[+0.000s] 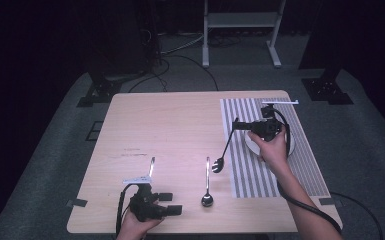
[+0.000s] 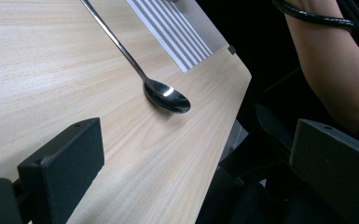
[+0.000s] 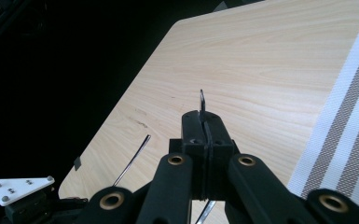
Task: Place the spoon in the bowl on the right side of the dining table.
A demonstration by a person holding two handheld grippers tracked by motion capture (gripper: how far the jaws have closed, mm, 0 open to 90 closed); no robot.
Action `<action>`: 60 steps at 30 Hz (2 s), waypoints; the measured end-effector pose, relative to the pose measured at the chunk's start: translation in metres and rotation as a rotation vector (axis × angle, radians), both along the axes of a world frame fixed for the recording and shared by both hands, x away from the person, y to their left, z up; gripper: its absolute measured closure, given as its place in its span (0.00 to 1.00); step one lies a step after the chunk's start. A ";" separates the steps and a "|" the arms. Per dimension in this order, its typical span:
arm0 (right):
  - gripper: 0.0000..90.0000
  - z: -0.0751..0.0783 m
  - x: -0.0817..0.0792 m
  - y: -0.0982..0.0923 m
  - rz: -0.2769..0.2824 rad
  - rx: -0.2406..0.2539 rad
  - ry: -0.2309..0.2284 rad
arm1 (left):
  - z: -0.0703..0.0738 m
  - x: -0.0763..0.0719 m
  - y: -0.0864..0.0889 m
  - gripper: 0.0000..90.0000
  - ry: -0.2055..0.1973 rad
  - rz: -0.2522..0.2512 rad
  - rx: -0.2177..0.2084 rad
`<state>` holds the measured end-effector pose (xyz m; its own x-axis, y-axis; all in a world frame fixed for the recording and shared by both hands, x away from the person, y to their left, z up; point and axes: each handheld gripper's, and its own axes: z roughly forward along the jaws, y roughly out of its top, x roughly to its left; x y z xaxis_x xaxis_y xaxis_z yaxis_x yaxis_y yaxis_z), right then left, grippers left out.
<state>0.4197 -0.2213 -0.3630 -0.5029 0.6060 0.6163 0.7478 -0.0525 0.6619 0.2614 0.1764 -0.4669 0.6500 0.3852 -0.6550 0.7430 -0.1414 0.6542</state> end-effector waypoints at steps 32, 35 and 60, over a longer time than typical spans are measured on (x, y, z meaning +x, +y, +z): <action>0.99 0.022 0.010 -0.042 -0.098 0.006 -0.014 | -0.001 0.000 -0.001 0.02 -0.002 -0.001 0.006; 0.99 0.023 0.011 -0.045 -0.108 0.006 -0.015 | -0.001 0.000 -0.001 0.02 -0.004 -0.006 0.009; 0.99 0.029 0.022 -0.078 -0.200 0.007 0.002 | -0.002 0.000 -0.003 0.02 0.000 -0.011 0.009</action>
<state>0.4418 -0.2995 -0.3344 -0.3722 0.6895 0.6213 0.7233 -0.2041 0.6597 0.2614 0.1736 -0.4687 0.6541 0.3839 -0.6517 0.7415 -0.1555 0.6527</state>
